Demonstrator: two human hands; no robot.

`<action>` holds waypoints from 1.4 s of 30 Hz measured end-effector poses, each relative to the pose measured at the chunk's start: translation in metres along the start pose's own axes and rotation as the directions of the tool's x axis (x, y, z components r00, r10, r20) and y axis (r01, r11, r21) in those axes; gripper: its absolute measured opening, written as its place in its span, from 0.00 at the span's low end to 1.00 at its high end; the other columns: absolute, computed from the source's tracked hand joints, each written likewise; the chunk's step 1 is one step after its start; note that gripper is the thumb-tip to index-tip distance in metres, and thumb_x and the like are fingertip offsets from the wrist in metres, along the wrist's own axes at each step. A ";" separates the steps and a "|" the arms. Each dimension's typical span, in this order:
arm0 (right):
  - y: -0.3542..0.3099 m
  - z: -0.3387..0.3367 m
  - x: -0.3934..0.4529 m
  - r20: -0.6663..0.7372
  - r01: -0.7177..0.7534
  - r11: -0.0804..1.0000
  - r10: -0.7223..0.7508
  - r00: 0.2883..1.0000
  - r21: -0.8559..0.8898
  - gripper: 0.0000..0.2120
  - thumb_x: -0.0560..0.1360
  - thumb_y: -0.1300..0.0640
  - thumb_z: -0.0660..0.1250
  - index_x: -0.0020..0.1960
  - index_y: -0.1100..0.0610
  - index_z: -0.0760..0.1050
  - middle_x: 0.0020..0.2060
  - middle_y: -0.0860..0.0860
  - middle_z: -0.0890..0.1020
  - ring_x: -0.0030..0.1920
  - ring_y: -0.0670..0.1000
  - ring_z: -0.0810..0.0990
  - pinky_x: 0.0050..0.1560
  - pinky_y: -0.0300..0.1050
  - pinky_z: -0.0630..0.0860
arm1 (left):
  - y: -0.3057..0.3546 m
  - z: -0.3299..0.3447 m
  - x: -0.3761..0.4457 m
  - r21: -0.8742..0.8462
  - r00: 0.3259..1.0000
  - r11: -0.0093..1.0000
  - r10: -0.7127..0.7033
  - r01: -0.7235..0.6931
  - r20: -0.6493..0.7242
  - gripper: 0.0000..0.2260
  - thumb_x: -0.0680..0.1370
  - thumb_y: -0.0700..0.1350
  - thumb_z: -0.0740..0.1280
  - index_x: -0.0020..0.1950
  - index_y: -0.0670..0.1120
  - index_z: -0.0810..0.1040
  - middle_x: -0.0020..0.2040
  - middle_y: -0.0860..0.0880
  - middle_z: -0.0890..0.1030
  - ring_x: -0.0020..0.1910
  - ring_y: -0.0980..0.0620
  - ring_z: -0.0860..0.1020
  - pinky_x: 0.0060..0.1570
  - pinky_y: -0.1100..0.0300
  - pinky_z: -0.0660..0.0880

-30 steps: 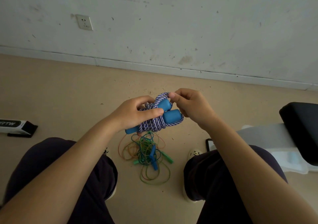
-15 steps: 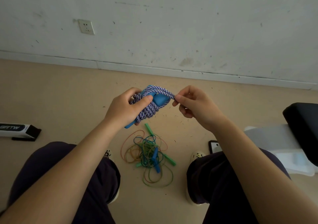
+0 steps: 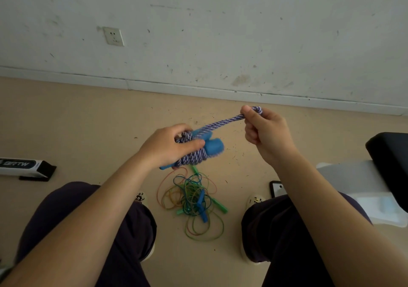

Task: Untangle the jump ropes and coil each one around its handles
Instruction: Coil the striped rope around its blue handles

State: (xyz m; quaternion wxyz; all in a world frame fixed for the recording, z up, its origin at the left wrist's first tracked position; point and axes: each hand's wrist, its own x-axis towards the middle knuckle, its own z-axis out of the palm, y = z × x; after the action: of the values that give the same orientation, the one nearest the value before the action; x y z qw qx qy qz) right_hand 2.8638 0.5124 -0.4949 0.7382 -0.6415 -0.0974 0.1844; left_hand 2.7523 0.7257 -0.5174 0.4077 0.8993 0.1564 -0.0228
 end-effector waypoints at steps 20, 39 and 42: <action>-0.001 0.015 -0.004 0.145 -0.219 0.972 0.205 0.968 0.084 0.11 0.84 0.51 0.52 0.46 0.55 0.63 0.24 0.49 0.61 0.22 0.46 0.55 0.25 0.38 0.50 | 0.005 0.002 0.001 -0.516 0.991 0.856 -0.085 0.022 -0.099 0.17 0.73 0.59 0.73 0.57 0.54 0.78 0.44 0.41 0.85 0.28 0.45 0.81 0.31 0.53 0.79; 0.011 0.042 -0.011 -0.033 0.066 0.995 -0.069 0.997 -0.071 0.06 0.82 0.60 0.61 0.46 0.57 0.73 0.31 0.51 0.74 0.23 0.47 0.66 0.24 0.37 0.62 | 0.022 0.015 -0.002 -0.707 0.999 0.707 -0.035 0.014 -0.015 0.22 0.72 0.59 0.67 0.59 0.48 0.72 0.38 0.48 0.84 0.29 0.44 0.81 0.35 0.50 0.77; 0.008 0.042 -0.010 -0.082 0.081 0.994 -0.087 0.993 -0.069 0.04 0.82 0.60 0.60 0.49 0.56 0.71 0.31 0.52 0.75 0.24 0.47 0.67 0.24 0.37 0.63 | 0.024 0.017 -0.004 -0.729 0.999 0.683 -0.038 0.037 0.015 0.25 0.71 0.60 0.67 0.61 0.46 0.71 0.38 0.47 0.84 0.29 0.44 0.80 0.35 0.50 0.77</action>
State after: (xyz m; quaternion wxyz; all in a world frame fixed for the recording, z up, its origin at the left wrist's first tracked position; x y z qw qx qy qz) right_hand 2.8379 0.5477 -0.4949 0.7273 -0.6680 -0.0990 0.1225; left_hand 2.7576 0.6972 -0.5110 0.7309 0.6597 0.1715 0.0337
